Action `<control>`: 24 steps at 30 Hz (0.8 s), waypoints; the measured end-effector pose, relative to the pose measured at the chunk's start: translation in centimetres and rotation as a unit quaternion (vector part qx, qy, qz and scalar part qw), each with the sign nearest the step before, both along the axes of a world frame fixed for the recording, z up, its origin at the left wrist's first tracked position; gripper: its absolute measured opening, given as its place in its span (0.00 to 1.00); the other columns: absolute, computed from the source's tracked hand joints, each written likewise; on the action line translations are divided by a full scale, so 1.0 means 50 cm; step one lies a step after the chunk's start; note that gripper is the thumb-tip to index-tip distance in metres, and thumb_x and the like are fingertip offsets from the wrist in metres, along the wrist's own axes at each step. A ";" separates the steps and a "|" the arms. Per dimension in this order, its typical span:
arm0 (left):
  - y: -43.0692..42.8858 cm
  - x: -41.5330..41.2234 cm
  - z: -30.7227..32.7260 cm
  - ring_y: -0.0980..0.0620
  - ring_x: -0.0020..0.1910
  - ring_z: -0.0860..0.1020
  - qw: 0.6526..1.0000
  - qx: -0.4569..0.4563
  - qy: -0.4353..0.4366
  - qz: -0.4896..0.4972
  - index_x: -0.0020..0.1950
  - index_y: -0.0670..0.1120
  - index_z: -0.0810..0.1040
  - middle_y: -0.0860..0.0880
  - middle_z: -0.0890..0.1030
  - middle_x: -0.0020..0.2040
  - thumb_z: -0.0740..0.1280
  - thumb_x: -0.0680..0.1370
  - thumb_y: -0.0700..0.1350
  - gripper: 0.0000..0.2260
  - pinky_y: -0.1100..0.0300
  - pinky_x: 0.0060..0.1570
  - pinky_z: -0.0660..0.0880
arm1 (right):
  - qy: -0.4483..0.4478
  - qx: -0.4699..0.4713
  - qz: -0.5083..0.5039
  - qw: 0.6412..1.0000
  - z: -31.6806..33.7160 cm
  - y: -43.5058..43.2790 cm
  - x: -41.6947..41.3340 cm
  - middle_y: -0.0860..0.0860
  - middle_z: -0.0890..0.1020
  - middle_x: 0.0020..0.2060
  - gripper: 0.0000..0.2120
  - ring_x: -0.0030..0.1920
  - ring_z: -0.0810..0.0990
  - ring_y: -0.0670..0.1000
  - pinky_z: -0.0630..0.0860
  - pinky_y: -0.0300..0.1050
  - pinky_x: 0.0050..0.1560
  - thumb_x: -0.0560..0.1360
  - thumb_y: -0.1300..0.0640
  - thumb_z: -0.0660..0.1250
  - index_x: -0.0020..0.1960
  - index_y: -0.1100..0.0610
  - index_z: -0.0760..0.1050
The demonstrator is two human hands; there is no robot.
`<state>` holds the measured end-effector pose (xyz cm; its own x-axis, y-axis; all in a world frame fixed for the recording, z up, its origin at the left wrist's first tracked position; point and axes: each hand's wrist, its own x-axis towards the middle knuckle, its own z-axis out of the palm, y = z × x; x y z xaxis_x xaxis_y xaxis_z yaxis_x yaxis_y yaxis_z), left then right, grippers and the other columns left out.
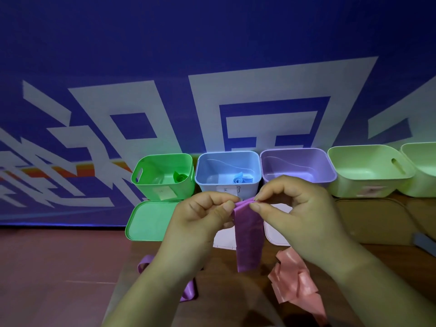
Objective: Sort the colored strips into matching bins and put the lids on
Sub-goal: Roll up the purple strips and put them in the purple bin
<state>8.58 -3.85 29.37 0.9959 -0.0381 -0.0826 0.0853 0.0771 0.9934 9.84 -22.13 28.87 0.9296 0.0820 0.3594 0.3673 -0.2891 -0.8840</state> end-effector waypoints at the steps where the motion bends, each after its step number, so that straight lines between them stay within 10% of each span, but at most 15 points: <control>1: -0.001 -0.002 -0.001 0.51 0.39 0.83 1.000 -0.002 -0.002 -0.003 0.42 0.48 0.87 0.45 0.86 0.39 0.75 0.70 0.41 0.03 0.55 0.47 0.81 | -0.002 -0.001 -0.002 1.000 -0.003 -0.001 0.001 0.43 0.84 0.39 0.11 0.43 0.84 0.48 0.80 0.38 0.47 0.69 0.63 0.77 0.42 0.48 0.80; 19: 0.134 -0.029 -0.074 0.58 0.33 0.81 0.991 0.089 0.003 0.100 0.41 0.43 0.85 0.49 0.85 0.35 0.72 0.72 0.30 0.09 0.69 0.33 0.75 | 0.241 0.102 0.133 0.956 -0.090 0.120 0.038 0.53 0.86 0.39 0.10 0.39 0.84 0.49 0.81 0.39 0.43 0.68 0.66 0.77 0.42 0.52 0.83; 24: 0.289 0.001 -0.109 0.52 0.34 0.81 0.989 0.071 0.037 0.125 0.39 0.44 0.84 0.46 0.84 0.35 0.70 0.73 0.29 0.10 0.60 0.38 0.79 | 0.332 0.071 0.058 0.939 -0.192 0.213 0.063 0.49 0.85 0.36 0.06 0.37 0.83 0.46 0.78 0.37 0.41 0.70 0.65 0.76 0.42 0.55 0.83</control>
<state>8.65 10.61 23.92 0.9637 0.2252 -0.1434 0.1551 -0.0349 0.9873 12.98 -11.48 19.28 0.9403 0.1916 -0.2814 -0.2567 -0.1437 -0.9557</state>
